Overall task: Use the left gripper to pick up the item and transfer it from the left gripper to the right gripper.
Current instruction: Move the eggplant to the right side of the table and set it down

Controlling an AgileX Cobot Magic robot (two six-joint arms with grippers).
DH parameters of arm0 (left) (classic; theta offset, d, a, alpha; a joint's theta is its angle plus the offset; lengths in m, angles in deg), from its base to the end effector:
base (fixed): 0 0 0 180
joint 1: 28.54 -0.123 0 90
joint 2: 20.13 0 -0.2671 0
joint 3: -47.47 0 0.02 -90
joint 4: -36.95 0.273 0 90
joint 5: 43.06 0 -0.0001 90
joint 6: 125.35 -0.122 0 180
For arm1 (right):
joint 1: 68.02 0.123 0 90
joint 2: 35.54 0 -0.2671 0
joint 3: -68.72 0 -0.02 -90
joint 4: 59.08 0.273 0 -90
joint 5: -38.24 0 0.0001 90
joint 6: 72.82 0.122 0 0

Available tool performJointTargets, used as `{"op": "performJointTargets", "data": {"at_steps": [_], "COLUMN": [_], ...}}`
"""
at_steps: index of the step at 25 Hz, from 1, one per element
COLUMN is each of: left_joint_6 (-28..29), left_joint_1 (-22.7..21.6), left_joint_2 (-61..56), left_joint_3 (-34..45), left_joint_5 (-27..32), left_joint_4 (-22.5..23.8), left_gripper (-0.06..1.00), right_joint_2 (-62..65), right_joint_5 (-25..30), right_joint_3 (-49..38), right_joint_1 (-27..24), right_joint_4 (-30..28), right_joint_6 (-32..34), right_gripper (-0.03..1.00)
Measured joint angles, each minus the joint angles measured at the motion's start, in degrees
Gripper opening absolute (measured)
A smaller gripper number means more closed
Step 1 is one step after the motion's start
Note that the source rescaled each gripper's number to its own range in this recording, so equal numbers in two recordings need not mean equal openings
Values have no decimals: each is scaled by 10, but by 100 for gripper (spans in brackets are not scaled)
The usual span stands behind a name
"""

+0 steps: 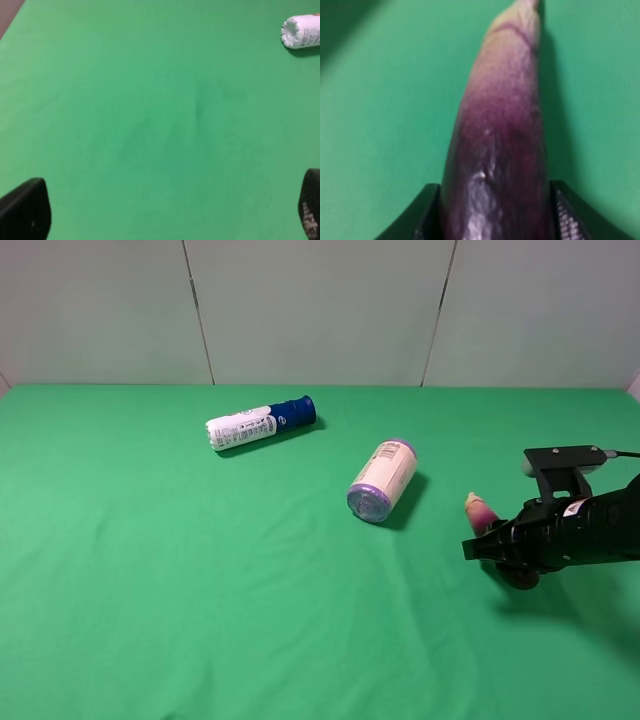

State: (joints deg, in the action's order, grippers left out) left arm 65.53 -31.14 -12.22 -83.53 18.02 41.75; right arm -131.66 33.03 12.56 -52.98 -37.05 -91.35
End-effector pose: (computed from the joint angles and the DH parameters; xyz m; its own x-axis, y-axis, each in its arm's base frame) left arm 0.0603 0.0117 0.2685 -0.4460 -0.1688 -0.8790 -0.1782 0.9791 -0.0976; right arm 0.2316 0.0580 0.0534 -0.8270 -0.1605 -0.5388 -0.1927 0.9813 0.0034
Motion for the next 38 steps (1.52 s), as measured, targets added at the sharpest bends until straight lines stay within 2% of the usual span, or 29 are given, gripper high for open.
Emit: {"op": "performJointTargets", "data": {"at_steps": [17, 18, 19, 20, 21, 23, 26, 33, 38], "left_joint_6": [0, 0, 0, 0, 0, 0, 0, 0, 0], "left_joint_1": [0, 0, 0, 0, 0, 0, 0, 0, 0], "left_joint_2": [0, 0, 0, 0, 0, 0, 0, 0, 0], "left_joint_3": [0, 0, 0, 0, 0, 0, 0, 0, 0], "left_joint_5": [0, 0, 0, 0, 0, 0, 0, 0, 1], "left_joint_4": [0, 0, 0, 0, 0, 0, 0, 0, 0], "left_gripper": [100, 100, 100, 100, 100, 100, 100, 100, 100], "right_joint_2": [-19, -19, -19, -19, -19, -19, -19, -16, 19], "right_joint_5": [25, 29, 30, 29, 29, 28, 28, 30, 69], "right_joint_3": [1, 1, 1, 1, 1, 1, 1, 1, 0], "right_joint_1": [0, 0, 0, 0, 0, 0, 0, 0, 0], "right_joint_4": [1, 2, 2, 2, 3, 3, 3, 3, 4], "right_joint_6": [0, 0, 3, 6, 9, 14, 15, 16, 17], "right_gripper": [1, 13, 43, 66, 80, 91, 97, 99, 100]}}
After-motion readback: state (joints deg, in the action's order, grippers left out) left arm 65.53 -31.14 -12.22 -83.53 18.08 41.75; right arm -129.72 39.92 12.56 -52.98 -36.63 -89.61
